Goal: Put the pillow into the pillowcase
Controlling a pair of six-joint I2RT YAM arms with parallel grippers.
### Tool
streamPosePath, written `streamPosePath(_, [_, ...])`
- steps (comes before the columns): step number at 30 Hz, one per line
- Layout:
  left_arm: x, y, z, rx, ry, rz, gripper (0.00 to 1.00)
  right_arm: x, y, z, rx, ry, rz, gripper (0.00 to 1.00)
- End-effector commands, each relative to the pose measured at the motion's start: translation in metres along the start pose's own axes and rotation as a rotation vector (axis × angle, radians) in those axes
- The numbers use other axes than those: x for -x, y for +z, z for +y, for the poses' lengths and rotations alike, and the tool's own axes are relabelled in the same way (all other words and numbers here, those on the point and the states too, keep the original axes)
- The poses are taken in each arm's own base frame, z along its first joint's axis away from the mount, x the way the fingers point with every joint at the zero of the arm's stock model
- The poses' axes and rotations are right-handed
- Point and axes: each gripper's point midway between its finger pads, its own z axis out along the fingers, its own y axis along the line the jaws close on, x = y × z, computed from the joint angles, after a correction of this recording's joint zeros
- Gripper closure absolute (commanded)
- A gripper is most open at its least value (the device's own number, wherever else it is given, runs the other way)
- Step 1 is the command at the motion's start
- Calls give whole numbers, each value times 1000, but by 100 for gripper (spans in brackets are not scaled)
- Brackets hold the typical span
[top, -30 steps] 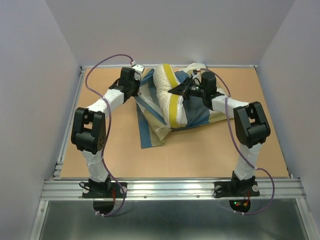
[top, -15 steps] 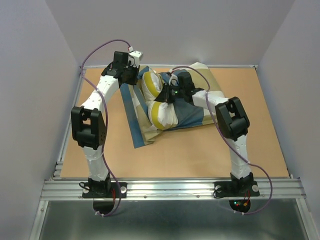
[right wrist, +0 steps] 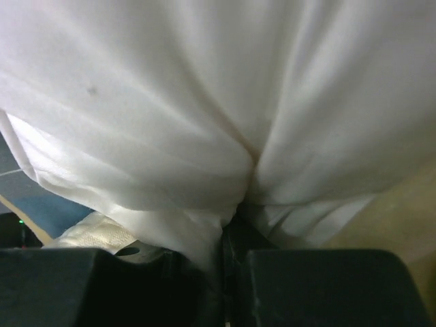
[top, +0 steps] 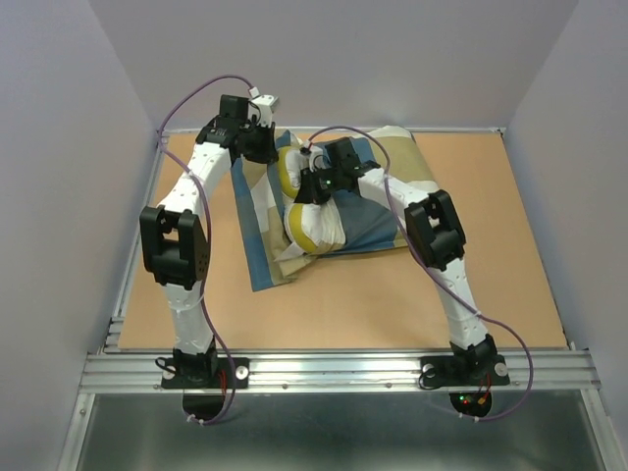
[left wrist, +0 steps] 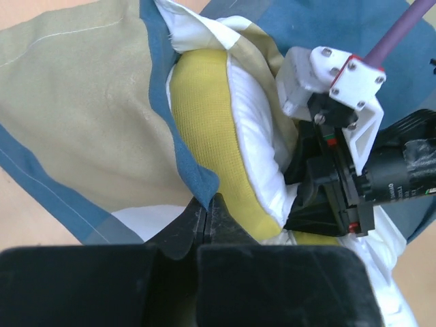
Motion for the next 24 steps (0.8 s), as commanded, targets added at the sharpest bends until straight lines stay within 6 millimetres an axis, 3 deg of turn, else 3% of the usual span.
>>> streamPosePath(1, [145, -92, -23, -17, 141, -509, 100, -184, 7, -26, -135, 157, 538, 100])
streamPosePath(3, [151, -96, -35, -75, 126, -526, 100, -187, 8, -28, -145, 159, 545, 100])
streamPosePath(6, [148, -106, -55, -172, 124, -522, 100, -174, 10, -39, -208, 148, 516, 100])
streamPosePath(7, [138, -103, -60, -202, 123, -500, 100, -173, 12, -43, -225, 157, 513, 99])
streamPosePath(9, [134, -118, -68, -215, 152, -511, 100, -157, 15, -48, -253, 166, 473, 99])
streamPosePath(14, [104, -135, -83, -265, 146, -470, 100, -144, 25, -53, -268, 188, 440, 100])
streamPosePath(18, [64, -124, -80, -262, 76, -364, 100, -130, 18, -45, -255, 207, 402, 100])
streamPosePath(20, [44, -119, -76, -255, 45, -313, 100, -107, 11, -40, -251, 238, 335, 99])
streamPosePath(21, [34, -120, -75, -249, 33, -288, 100, -85, 1, -30, -238, 229, 278, 99])
streamPosePath(22, [25, -117, -71, -230, 19, -266, 100, -76, -4, -28, -238, 241, 248, 99])
streamPosePath(24, [-1, -112, -64, -226, 0, -209, 100, -39, -23, -27, -265, 256, 144, 100])
